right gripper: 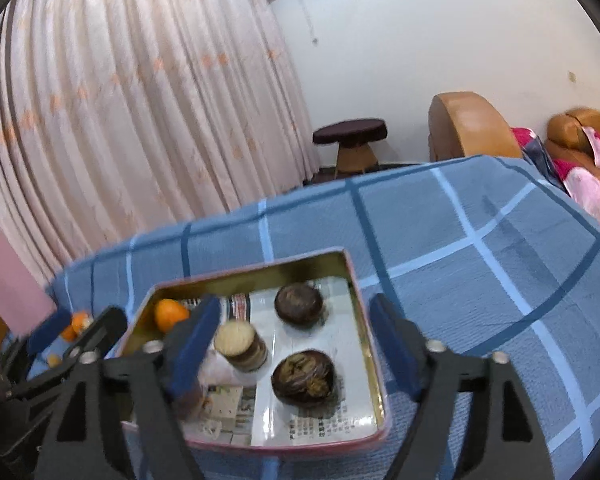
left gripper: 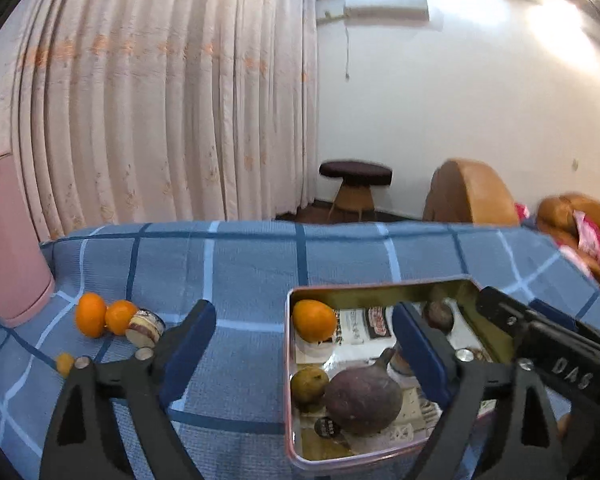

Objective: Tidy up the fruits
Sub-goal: 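Open both tools to release the orange and cylinder into the tin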

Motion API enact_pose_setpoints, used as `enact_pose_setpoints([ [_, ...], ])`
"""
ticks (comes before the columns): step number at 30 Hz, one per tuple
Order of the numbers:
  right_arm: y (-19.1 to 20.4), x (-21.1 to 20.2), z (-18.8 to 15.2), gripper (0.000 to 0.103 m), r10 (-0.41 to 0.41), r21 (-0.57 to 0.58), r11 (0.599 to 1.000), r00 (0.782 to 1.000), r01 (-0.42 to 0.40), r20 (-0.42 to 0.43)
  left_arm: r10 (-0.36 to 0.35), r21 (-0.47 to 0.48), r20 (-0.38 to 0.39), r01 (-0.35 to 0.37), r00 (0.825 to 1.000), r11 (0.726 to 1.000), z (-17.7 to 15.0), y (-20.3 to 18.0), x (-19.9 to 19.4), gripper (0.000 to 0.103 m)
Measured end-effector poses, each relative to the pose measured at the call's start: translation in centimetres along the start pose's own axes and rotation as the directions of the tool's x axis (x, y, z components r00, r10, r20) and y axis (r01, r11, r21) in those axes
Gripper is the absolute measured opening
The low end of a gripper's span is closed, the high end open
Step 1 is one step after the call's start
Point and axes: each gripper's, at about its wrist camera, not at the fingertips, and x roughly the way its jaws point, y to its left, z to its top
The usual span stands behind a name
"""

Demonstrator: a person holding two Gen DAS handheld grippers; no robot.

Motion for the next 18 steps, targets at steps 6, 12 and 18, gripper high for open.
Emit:
enact_pose_setpoints([
  [6,-0.1,-0.8,0.2,0.102,-0.009,0.031,1.000,0.997,0.007,0.072,0.038,0.049,-0.011,-0.038,0.999,0.998,-0.1,-0.4,0.3,0.092],
  [12,1.6,-1.2,-0.3,0.102,-0.070,-0.057,0.995,0.990,0.077,0.125,0.087,0.061,0.001,-0.086,0.996,0.994,-0.5,0.2,0.4,0.092],
  [18,2.4,-1.9,-0.6,0.103,-0.112,-0.092,0.987,0.978,0.130,0.176,0.126,0.067,-0.024,-0.124,0.992,0.990,-1.0,0.6,0.8,0.092],
])
